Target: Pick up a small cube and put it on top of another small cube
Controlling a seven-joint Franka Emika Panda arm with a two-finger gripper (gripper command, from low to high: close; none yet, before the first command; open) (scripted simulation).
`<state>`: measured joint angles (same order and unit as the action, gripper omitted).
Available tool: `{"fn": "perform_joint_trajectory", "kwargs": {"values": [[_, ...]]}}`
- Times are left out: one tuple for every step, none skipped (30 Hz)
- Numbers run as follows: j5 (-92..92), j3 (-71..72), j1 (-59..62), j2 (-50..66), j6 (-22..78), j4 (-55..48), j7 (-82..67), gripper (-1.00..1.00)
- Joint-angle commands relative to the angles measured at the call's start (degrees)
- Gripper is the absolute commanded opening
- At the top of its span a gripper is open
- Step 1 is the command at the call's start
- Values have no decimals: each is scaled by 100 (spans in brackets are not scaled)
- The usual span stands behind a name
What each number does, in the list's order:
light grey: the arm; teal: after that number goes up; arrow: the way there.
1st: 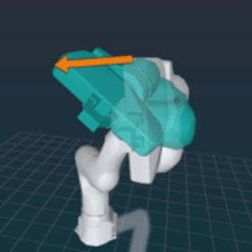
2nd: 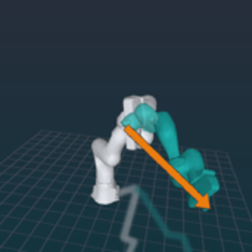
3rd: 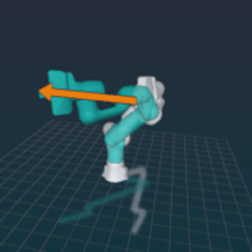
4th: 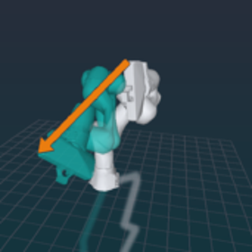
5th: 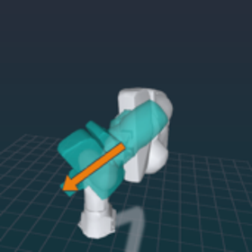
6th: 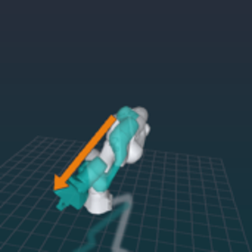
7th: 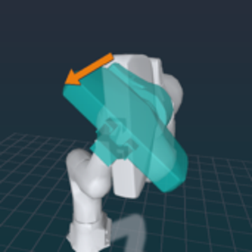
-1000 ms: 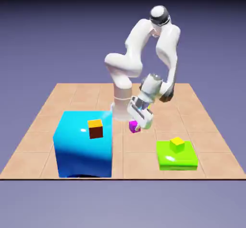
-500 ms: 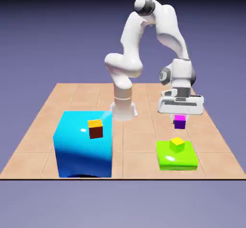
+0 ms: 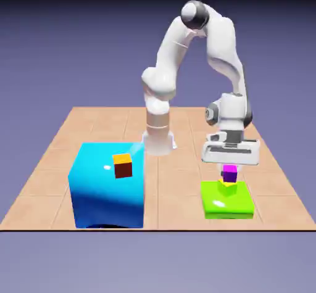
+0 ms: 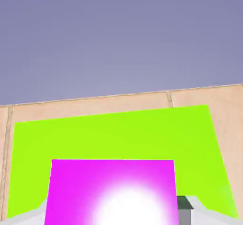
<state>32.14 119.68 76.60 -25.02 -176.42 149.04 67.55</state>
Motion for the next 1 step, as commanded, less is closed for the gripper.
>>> {"fn": "perform_joint_trajectory", "kwargs": {"values": [[0,0,0,0,0,0,0,100]]}}
